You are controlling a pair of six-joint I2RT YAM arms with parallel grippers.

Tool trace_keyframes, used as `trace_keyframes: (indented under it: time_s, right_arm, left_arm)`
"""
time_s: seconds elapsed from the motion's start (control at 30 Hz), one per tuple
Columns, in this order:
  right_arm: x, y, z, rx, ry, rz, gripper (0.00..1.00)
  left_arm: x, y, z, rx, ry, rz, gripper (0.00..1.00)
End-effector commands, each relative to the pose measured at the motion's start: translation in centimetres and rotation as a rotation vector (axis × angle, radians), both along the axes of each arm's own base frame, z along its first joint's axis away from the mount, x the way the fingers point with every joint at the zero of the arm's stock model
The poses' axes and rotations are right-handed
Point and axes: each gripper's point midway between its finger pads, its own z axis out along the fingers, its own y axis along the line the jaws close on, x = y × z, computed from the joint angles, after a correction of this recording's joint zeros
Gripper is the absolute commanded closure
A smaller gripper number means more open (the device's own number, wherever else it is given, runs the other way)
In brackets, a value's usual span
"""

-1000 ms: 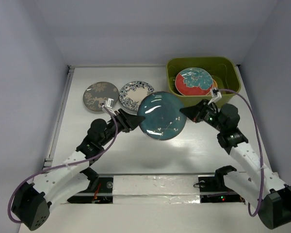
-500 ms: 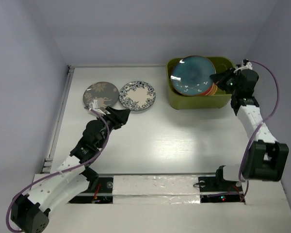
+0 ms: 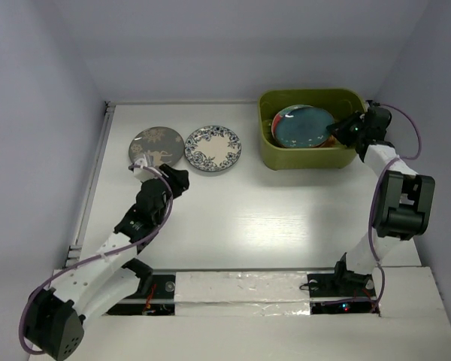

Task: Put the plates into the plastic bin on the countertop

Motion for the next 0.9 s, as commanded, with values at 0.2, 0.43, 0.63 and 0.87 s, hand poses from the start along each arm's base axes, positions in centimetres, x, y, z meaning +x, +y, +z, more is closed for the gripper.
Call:
trace_keyframes:
  time_s: [0.2, 0.43, 0.63, 0.87]
  right_arm:
    - [-0.1, -2.6, 10.2, -0.099, -0.21, -0.156, 0.12]
    - [-4.9, -0.6, 16.7, -0.12, -0.376, -0.156, 0.13]
    - [-10.3, 8.7, 17.6, -0.107, -0.498, 0.023, 0.97]
    - [-15.3, 16.8, 14.1, -0.037, -0.527, 0.273, 0.9]
  left_arm:
    - [3.1, 1.6, -1.6, -0.024, 0.056, 0.039, 0.56]
    - [4.5, 5.6, -4.3, -0.135, 0.134, 0.168, 0.54]
    - [5.0, 8.9, -5.9, -0.216, 0.161, 0.33, 0.36]
    - [7.1, 11.5, -8.4, -0.325, 0.23, 0.419, 0.36]
